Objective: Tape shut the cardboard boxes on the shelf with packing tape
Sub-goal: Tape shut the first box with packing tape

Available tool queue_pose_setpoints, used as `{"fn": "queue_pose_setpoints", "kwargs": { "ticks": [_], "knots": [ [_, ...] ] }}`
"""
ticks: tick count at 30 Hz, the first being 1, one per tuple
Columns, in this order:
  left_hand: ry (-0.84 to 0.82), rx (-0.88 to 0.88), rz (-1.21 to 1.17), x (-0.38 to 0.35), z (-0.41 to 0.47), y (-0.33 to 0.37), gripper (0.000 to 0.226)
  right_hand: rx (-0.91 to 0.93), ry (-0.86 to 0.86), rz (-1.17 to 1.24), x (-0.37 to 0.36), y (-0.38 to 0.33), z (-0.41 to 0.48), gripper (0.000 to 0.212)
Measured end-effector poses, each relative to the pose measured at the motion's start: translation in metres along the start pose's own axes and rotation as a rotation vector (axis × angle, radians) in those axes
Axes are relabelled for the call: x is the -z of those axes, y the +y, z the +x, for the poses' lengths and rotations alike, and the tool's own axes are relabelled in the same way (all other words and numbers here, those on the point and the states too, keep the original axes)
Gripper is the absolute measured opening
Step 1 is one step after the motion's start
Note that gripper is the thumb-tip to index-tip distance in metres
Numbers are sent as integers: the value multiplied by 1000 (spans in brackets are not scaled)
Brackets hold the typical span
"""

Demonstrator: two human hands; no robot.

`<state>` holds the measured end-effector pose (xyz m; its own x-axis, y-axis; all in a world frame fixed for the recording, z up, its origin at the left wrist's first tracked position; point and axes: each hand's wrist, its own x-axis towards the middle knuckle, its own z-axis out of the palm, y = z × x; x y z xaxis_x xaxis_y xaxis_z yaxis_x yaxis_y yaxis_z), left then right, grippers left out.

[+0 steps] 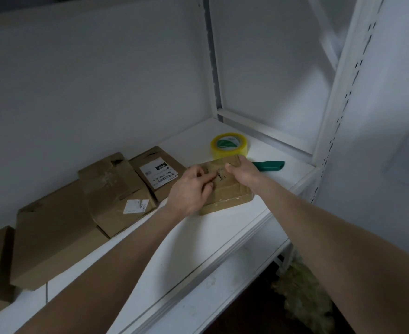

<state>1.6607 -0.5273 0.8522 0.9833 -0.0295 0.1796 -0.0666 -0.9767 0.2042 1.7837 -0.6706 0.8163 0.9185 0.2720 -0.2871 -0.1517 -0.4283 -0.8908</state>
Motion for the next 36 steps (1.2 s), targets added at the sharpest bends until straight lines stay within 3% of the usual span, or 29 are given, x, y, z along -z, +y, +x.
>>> {"fn": "queue_pose_setpoints", "kwargs": {
  "ticks": [4, 10, 14, 18, 22, 25, 29, 31, 36],
  "knots": [
    [-5, -44, 102, -6, -5, 4, 67, -6, 8, -10, 0, -2, -2, 63],
    [-35, -37, 142, -7, -2, 4, 57, -6, 6, -13, 0, -4, -4, 64],
    [103, -24, 150, -6, -6, 2, 77, -17, -3, -19, 1, -6, -8, 63],
    [24, -62, 194, -9, -6, 6, 78, -16, -6, -8, 2, -7, -10, 62],
    [-51, -28, 162, -11, -2, 6, 57, -12, -6, -17, 2, -8, -12, 63],
    [-52, -26, 110, -8, -4, 5, 65, -18, -24, -26, 5, -11, -17, 61],
    [7, 237, -192, -2, -5, 1, 97, -37, -15, 27, 19, -12, -27, 61],
    [-10, 373, -344, -1, -2, -5, 101, -45, 25, -14, 27, -9, -27, 61],
    [-2, 490, -480, 0, 8, -5, 67, -28, 41, 37, 23, -7, -28, 34]
  ]
}}
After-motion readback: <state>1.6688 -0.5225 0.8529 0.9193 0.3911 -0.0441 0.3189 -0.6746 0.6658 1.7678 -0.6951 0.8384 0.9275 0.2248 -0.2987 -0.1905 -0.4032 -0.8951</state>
